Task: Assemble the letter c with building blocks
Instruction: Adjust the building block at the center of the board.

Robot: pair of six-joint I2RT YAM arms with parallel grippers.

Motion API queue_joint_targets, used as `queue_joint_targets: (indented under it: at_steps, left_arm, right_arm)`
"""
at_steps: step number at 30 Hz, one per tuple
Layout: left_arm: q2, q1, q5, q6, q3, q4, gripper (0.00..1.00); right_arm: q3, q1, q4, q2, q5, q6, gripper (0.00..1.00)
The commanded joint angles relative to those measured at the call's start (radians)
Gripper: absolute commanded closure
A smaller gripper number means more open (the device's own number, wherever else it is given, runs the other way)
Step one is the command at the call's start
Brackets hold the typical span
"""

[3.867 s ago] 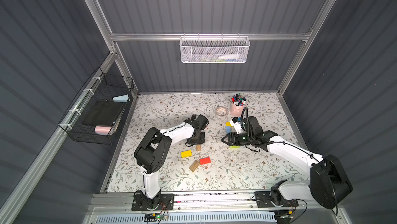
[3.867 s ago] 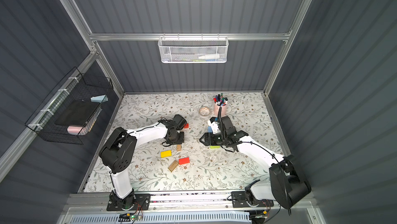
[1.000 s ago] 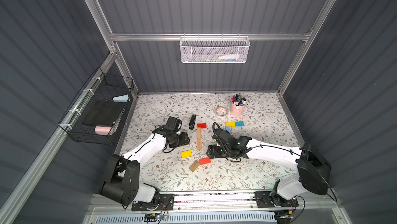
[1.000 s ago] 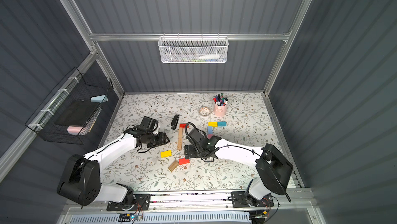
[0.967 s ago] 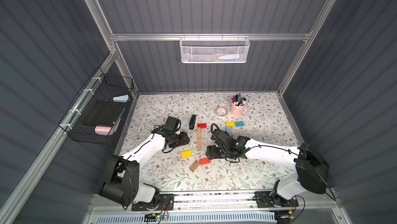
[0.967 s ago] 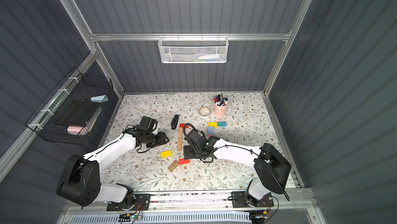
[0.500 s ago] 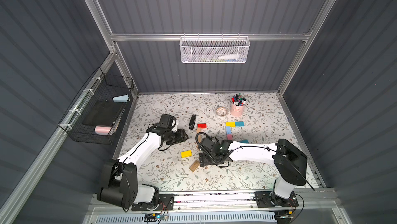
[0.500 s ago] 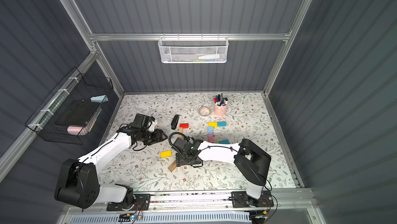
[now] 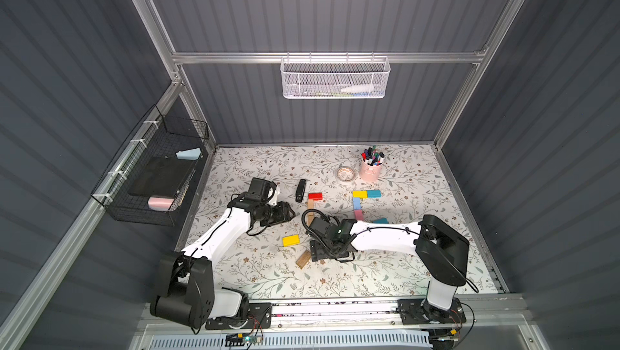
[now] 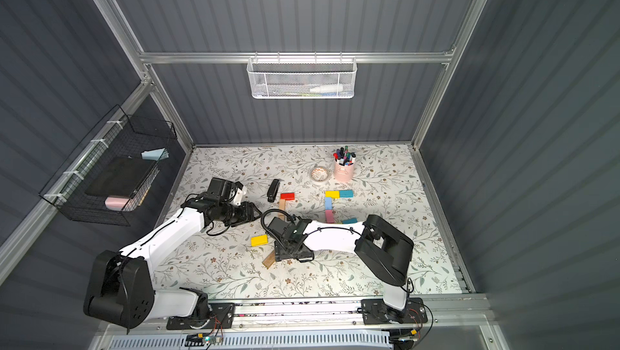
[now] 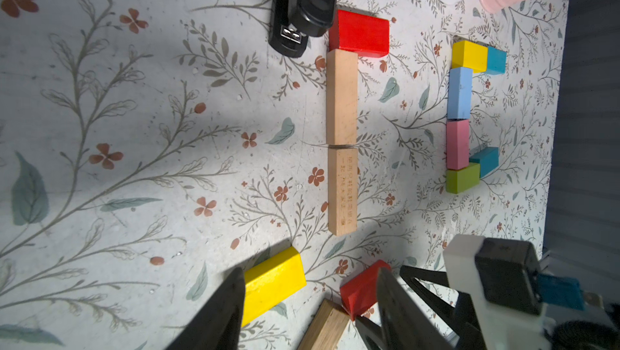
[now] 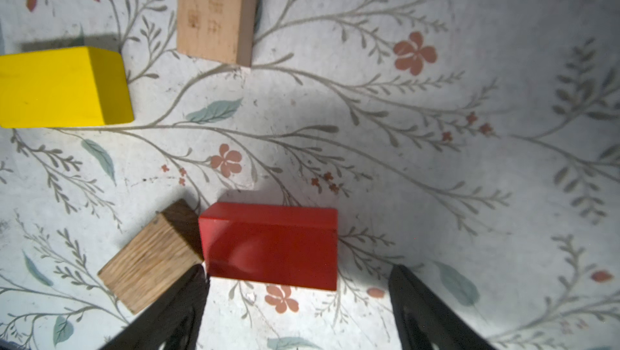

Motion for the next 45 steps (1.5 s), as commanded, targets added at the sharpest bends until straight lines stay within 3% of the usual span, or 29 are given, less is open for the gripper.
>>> queue_joint_targets:
  at_steps: [1,12,18,26,40,45]
  left_arm:
    - [-0.037,0.004,0.012,0.028,0.014,-0.019,0.39]
    - [-0.049,0.004,0.01,0.026,0.013,-0.019,0.39]
    - [-0.057,0.004,0.011,0.025,0.01,-0.017,0.39]
    - [-0.062,0.004,0.019,0.026,0.01,-0.014,0.4]
    - [-0.056,0.004,0.023,0.028,0.009,-0.01,0.4]
    - [-0.054,0.004,0.023,0.03,0.007,-0.01,0.4]
  right_arm:
    - [0.021,0.0,-0.004,0.015,0.015,0.021,0.13]
    - [0.052,0.001,-0.027,0.056,0.014,0.032,0.13]
    - [0.054,0.002,-0.028,0.068,0.019,0.049,0.18]
    - [0.029,0.001,-0.042,0.05,0.048,0.074,0.21]
    - [-0.022,-0.004,-0.033,-0.013,0.062,0.086,0.17]
    - [-0.036,-0.004,-0.01,-0.032,0.056,0.079,0.21]
